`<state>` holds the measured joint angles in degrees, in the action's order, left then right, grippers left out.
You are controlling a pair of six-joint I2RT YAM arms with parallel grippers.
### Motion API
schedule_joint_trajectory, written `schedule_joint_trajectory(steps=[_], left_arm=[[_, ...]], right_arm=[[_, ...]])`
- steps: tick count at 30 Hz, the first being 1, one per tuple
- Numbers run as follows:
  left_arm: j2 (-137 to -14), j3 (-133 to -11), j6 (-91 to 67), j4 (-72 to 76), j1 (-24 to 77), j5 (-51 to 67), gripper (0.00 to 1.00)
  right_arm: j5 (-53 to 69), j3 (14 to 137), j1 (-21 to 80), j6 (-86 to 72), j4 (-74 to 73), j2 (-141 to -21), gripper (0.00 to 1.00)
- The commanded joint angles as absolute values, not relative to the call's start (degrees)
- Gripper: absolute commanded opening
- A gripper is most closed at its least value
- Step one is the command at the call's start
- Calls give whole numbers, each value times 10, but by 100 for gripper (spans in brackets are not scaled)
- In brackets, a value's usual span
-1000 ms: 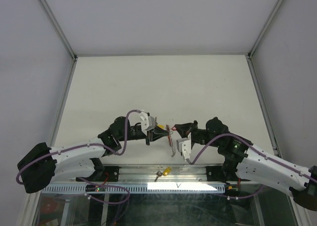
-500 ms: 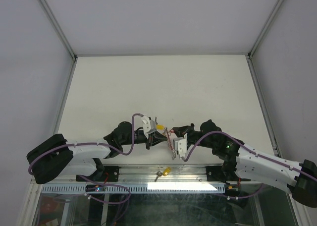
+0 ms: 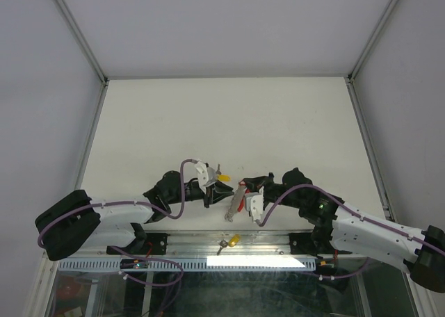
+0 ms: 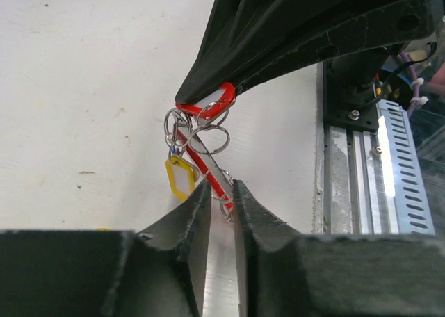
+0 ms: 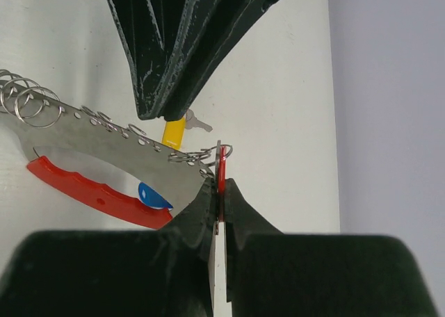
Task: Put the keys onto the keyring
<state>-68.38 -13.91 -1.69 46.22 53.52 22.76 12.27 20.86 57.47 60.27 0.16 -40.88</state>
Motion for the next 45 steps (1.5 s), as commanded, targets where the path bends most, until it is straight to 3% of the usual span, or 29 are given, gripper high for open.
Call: schedule_joint_trajectory(steps=[1, 8, 17, 30, 45], left_arm=[[-658, -122, 8, 516, 528, 224, 24], [-636, -114, 58, 527, 528, 203, 54], [-675, -116, 122, 600, 582, 78, 70], [-716, -127, 177, 636, 635, 11, 59], [-768, -144, 176, 665, 671, -22, 54]], right_arm=[[133, 213, 572, 597, 34, -402, 0], [145, 214, 570, 600, 42, -403, 0], [144, 225, 569, 562, 68, -415, 0], [147, 227, 569, 548, 72, -409, 0], [146, 227, 569, 543, 80, -412, 0]])
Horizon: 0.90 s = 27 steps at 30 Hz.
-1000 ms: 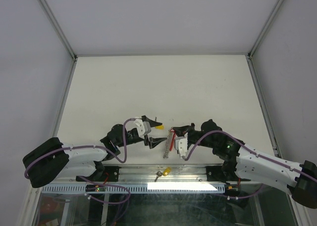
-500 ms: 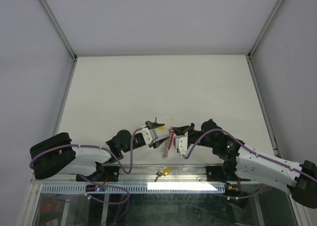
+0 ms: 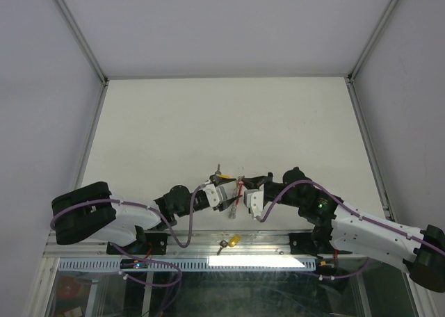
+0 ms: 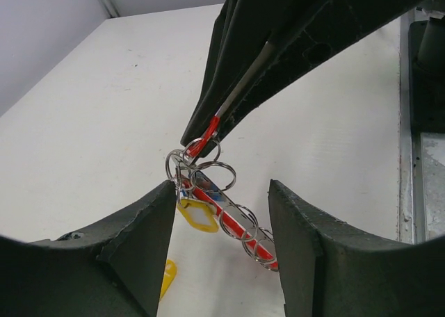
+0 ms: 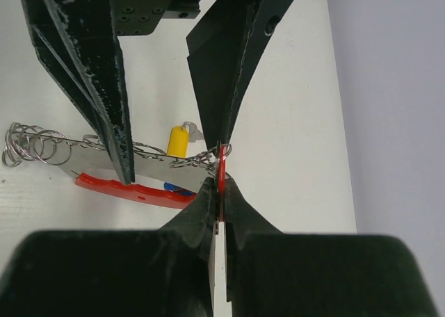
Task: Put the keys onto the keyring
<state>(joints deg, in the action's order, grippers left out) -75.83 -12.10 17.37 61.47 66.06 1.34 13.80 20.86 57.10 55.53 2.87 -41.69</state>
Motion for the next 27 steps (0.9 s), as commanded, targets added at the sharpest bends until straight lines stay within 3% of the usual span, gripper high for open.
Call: schedule_joint_trajectory(steps=[1, 9, 15, 21, 27], left_arm=[[-771, -146, 176, 668, 672, -28, 54], [-784, -155, 183, 682, 677, -61, 51], [-786, -156, 190, 673, 678, -44, 43], [-786, -152, 208, 666, 686, -17, 50], [-787, -149, 238, 653, 695, -18, 49]], right_arm=[[147, 228, 569, 544, 80, -413, 0], [148, 227, 568, 543, 81, -414, 0], [147, 227, 568, 543, 82, -413, 0], [144, 228, 568, 540, 82, -412, 0], [142, 229, 567, 534, 82, -410, 0]])
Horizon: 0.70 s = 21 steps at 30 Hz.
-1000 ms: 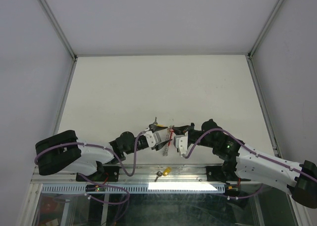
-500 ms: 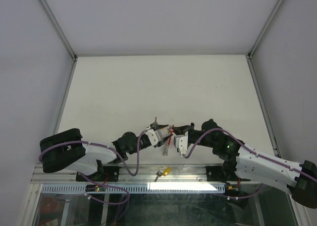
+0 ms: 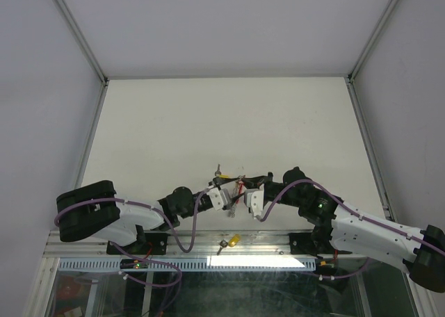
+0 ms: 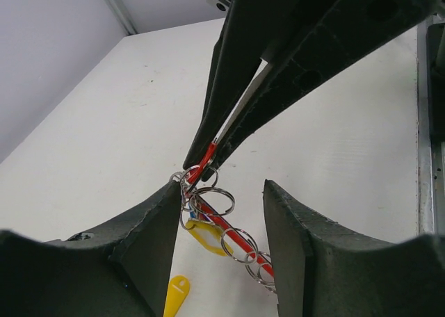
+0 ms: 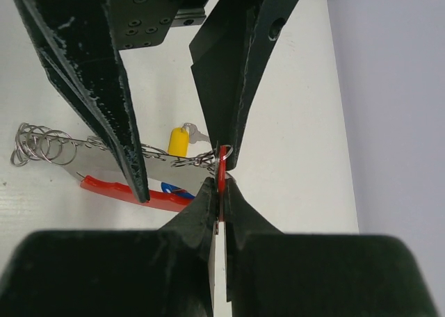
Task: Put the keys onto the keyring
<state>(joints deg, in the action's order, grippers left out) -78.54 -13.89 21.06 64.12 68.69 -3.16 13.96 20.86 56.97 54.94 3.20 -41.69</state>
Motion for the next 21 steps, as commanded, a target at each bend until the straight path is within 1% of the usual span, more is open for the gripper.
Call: schedule_joint_trajectory(steps=[1, 4, 14, 19, 21], left_arm=[[-787, -149, 239, 653, 696, -20, 49], [-787, -148, 245, 648, 698, -24, 47], [-790, -144, 256, 647, 705, -44, 45], [-788, -144, 261, 646, 707, -54, 42], [-788, -146, 261, 644, 708, -60, 39]], right_arm=[[142, 228, 567, 533, 83, -410, 0], [141, 229, 567, 530, 84, -409, 0], [143, 233, 566, 526, 84, -409, 0], [144, 232, 566, 525, 84, -411, 0], [144, 233, 566, 524, 84, -411, 0]])
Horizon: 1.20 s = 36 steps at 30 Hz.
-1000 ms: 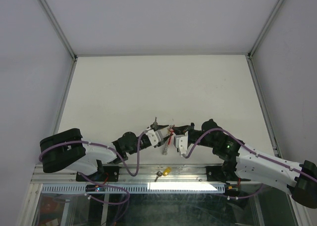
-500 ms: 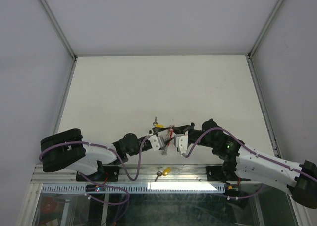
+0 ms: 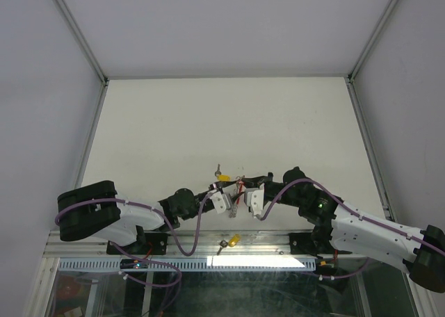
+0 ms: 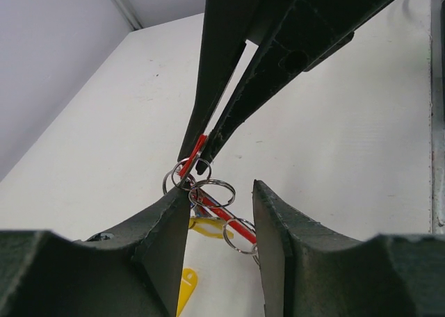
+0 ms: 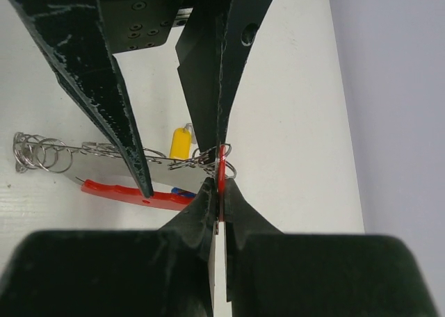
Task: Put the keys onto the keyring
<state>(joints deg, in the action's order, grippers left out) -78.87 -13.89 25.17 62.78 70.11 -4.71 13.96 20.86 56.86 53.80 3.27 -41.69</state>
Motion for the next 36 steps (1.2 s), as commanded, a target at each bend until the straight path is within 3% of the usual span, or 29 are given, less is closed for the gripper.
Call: schedule_joint_trajectory(steps=[1, 5, 17, 36], left_arm=[[-788, -146, 262, 642, 708, -61, 37], [-788, -148, 262, 633, 708, -66, 31], [-784, -148, 247, 621, 709, -87, 1], [-778, -157, 195, 597, 710, -133, 0]], right_arm=[[144, 233, 566, 524, 85, -411, 0], [144, 233, 565, 524, 84, -411, 0], [142, 235, 565, 524, 75, -404, 0], [171, 262, 565, 576, -55, -378, 0]])
